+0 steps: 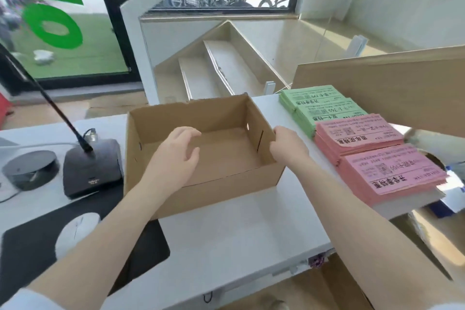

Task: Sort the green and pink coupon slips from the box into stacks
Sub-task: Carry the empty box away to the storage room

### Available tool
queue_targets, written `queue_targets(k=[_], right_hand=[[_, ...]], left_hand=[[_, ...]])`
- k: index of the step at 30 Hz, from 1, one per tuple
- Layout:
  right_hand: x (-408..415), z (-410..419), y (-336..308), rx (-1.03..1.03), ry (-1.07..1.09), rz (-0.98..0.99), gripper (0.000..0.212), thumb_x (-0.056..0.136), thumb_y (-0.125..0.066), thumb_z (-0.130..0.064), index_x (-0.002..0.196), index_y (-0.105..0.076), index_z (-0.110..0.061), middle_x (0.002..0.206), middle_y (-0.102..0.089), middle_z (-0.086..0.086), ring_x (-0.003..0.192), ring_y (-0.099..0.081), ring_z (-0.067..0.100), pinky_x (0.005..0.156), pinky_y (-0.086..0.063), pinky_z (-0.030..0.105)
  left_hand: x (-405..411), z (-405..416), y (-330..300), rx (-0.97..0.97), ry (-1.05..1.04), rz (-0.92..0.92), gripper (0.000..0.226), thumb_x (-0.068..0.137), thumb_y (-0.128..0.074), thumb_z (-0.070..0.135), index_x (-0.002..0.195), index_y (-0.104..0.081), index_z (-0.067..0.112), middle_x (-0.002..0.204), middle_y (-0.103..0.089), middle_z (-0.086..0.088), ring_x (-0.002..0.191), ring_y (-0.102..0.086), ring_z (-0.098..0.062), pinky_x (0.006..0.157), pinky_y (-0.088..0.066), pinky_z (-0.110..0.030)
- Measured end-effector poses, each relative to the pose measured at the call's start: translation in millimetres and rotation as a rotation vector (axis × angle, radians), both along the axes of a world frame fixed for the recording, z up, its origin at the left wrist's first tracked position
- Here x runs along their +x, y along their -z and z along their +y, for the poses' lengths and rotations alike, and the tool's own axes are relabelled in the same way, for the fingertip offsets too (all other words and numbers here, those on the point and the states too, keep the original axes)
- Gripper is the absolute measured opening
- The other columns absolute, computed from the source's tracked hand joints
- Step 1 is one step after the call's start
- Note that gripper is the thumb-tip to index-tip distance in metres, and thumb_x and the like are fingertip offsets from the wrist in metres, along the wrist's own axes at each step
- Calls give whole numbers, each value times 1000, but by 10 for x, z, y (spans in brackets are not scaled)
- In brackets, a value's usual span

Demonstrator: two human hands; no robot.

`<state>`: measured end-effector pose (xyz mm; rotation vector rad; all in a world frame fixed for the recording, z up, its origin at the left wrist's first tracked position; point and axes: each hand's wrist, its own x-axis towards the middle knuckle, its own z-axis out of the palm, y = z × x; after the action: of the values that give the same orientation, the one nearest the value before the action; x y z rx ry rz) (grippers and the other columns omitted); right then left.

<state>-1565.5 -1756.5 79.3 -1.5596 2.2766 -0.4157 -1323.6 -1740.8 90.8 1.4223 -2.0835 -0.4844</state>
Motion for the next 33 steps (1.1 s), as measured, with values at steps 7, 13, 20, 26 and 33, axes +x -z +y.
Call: queue_targets(k=[7,13,20,26,33], right_hand=[[-200,579,-150,102,267,59,17,80,-47,-12,97,-47,-8,107,-58,13,94,-54,31,68,-36,31],[-262,642,-31,-150,250,-24,31,89,-48,-19,117,-55,-9,114,-63,12,106,-56,30,79,-42,33],[-324,715,39,-105,226,241,26,95,-47,-22,112,-50,-3,108,-61,20,101,-57,37,72,-41,37],[-536,995,-39,-368,286,131,22,96,-43,-21,109,-49,-3,97,-63,20,91,-57,37,65,-36,35],[-950,1306,17,-406,60,12,29,96,-43,-22,121,-48,-8,107,-63,12,96,-57,34,68,-37,34]], left_hand=[[256,14,90,62,-119,-39,52,93,-44,7,142,-27,3,152,-22,-12,143,-12,-25,114,-9,-28],[328,20,47,491,-230,-26,51,92,-46,19,137,-24,12,109,-54,-10,85,-55,-27,69,-50,-37],[363,306,9,485,-246,237,56,83,-49,4,132,-40,27,117,-59,3,85,-56,-14,71,-53,-35],[65,721,-119,193,-346,411,55,84,-46,9,126,-44,44,113,-55,18,94,-60,-15,82,-51,-40],[-332,1605,-140,180,-512,590,52,83,-52,8,117,-56,46,112,-63,20,92,-63,-6,84,-53,-42]])
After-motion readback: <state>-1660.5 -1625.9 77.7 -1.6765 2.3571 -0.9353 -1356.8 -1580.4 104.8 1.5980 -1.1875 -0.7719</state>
